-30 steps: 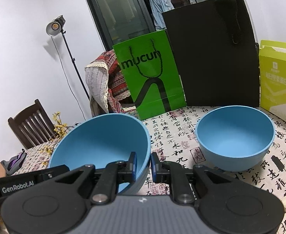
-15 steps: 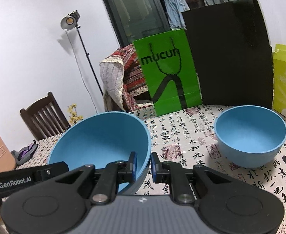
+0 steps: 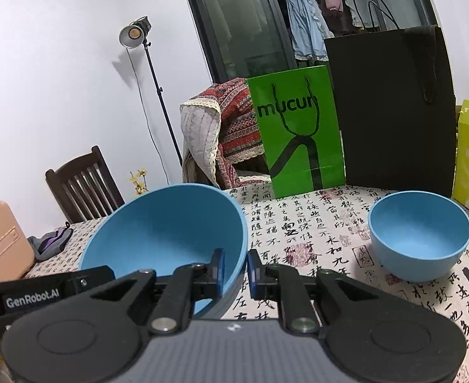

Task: Organize plates and bowls
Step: 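Carry the gripped blue bowl away from the last blue bowl with both tools, then carry the blue bowl across the table toward the pink vase with both tools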

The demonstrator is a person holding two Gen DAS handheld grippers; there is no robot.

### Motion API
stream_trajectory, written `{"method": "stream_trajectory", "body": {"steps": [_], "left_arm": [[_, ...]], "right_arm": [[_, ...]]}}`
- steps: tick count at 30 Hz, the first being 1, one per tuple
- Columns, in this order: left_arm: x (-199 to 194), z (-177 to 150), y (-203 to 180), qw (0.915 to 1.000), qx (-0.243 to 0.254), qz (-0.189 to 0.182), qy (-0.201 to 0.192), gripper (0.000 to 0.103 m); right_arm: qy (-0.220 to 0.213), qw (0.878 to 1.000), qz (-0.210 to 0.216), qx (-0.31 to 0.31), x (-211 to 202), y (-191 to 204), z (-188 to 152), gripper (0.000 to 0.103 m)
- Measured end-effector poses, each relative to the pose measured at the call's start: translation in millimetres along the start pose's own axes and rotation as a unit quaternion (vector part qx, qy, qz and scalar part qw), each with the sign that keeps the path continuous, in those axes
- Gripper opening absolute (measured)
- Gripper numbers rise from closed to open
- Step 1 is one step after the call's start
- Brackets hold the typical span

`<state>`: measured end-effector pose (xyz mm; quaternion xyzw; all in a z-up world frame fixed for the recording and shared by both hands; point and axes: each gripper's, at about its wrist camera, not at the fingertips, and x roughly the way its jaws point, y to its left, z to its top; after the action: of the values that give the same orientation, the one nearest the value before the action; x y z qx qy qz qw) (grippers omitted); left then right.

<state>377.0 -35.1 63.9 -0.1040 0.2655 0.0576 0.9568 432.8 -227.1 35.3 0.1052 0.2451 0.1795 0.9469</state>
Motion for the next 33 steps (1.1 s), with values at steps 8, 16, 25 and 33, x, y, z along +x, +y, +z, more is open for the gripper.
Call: {"method": "stream_trajectory", "body": {"steps": [8,16,25,33], "left_arm": [[-13,-6,14,1.0,-0.008,0.003,-0.002,0.023],[-29,-9,29,0.9997,-0.019,0.008,-0.009,0.023],[-41,-15,43,0.9994,-0.028,0.015,-0.013,0.023],[-51,-17,51,0.9992,-0.03,0.02,-0.016,0.023]], "right_arm": [[0.002,1.0,0.005,-0.001,-9,15,-6,0.015],[0.004,1.0,0.012,-0.011,-14,31,-12,0.015],[0.005,1.0,0.019,-0.017,-21,46,-19,0.015],[0.005,1.0,0.023,-0.02,-26,58,-22,0.015]]}}
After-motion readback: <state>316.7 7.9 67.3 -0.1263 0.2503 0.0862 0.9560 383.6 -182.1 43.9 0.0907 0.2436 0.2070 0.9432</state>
